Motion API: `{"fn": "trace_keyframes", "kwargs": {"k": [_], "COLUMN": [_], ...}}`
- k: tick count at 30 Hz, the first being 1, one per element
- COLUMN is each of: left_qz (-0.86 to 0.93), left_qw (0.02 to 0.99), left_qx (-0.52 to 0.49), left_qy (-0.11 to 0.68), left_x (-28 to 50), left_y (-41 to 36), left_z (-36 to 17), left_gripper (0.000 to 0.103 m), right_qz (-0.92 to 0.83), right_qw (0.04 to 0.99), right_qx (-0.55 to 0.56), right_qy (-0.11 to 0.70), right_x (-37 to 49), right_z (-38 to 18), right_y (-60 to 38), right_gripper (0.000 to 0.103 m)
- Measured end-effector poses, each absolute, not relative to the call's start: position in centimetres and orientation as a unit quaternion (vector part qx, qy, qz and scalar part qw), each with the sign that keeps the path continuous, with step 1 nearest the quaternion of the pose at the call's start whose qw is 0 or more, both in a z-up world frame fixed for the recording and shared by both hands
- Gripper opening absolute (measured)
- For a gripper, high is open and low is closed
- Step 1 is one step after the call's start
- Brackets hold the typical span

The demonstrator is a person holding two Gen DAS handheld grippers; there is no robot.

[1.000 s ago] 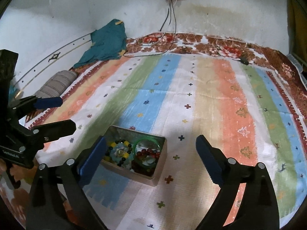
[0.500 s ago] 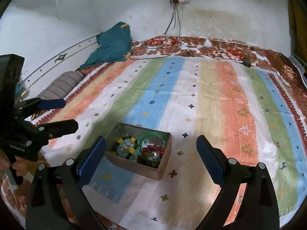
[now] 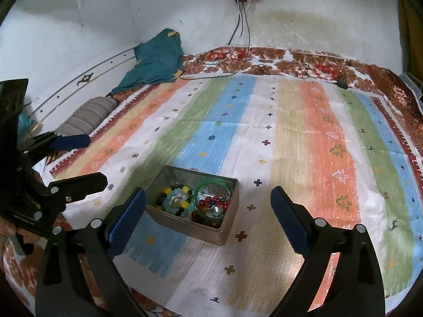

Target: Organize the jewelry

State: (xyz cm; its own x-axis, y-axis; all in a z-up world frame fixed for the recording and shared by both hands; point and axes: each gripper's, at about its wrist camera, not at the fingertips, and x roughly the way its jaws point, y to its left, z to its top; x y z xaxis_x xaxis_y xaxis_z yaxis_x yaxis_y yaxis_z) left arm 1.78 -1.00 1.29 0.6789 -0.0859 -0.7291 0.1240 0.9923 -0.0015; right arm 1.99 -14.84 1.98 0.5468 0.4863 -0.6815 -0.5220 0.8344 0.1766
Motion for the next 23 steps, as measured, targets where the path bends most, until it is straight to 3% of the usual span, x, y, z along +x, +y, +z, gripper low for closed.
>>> {"fn": "trace_keyframes", "kwargs": {"k": [23], "left_qz": [-0.063], "left_qw": [0.910], "left_qx": [0.009], "left_qy": [0.410], "left_x": [2.02], "left_y": [-0.79], "left_z": [1.09], "left_gripper": [0.097], "right_qz": [0.291], "right_qw": [0.877], "right_qx": [-0.012], "right_qy": [0.382], "right_x": [1.93], "right_z": [2.01], "right_y": [-14.83], "right_gripper": [0.095]}}
